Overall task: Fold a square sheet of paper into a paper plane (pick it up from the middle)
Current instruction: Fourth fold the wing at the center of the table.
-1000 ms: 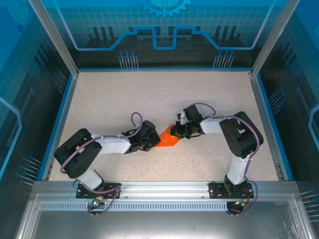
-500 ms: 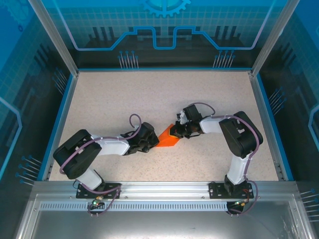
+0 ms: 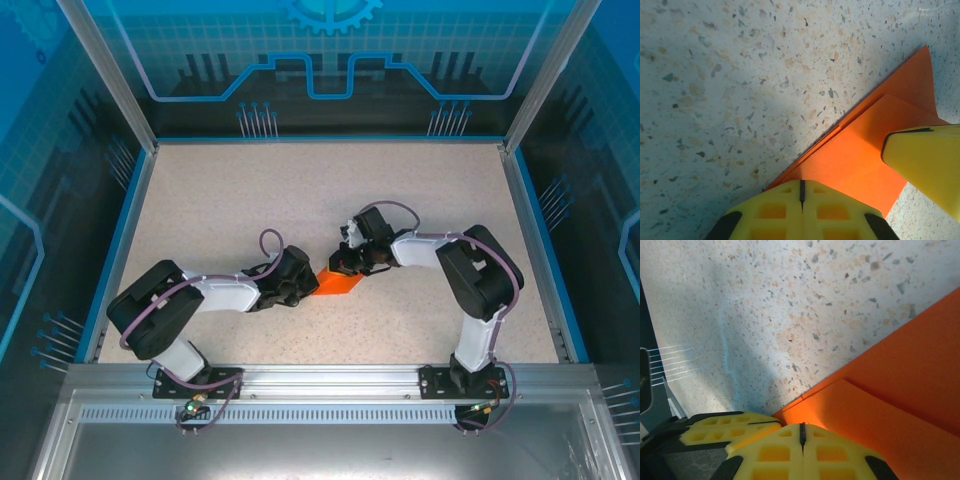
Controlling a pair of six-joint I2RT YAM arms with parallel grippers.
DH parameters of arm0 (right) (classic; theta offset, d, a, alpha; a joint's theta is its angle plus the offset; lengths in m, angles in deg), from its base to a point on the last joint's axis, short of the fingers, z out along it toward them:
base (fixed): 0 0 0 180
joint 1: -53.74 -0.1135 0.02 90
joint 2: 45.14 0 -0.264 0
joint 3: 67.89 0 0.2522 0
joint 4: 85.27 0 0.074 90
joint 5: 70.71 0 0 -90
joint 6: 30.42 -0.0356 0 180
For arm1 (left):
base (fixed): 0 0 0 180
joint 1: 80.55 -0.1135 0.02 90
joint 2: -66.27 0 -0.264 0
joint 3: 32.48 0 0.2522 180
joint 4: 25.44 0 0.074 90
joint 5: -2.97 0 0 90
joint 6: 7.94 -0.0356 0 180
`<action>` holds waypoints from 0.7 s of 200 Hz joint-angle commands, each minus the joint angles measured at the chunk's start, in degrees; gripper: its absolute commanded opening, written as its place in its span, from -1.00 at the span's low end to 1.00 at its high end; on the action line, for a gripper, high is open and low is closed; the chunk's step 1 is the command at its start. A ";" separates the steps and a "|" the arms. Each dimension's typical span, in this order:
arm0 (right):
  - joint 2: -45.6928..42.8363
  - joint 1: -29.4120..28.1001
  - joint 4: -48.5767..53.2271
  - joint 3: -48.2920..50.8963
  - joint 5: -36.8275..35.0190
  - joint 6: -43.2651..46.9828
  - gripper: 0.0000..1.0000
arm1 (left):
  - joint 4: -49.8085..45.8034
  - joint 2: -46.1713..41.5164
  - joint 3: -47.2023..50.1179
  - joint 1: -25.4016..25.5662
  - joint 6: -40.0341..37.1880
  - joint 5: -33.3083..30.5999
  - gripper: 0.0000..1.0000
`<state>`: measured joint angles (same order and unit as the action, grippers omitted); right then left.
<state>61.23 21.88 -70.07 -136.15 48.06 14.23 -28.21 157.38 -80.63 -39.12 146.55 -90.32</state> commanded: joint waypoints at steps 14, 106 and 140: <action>1.82 -0.89 -0.26 0.42 -0.38 -0.87 -1.00 | -4.04 0.92 0.16 -0.08 -1.43 -1.59 -1.00; 5.25 1.87 0.80 3.79 -4.01 -1.09 -1.00 | -3.38 -3.31 -2.05 -1.80 -5.00 4.84 -0.95; 6.01 1.89 1.59 3.79 -4.69 -1.24 -1.00 | -5.70 -4.58 -1.26 -1.96 -4.69 2.14 -0.94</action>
<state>63.53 22.78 -73.31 -134.03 49.42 13.03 -30.55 154.32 -81.35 -40.70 143.18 -87.63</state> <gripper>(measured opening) 0.043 0.045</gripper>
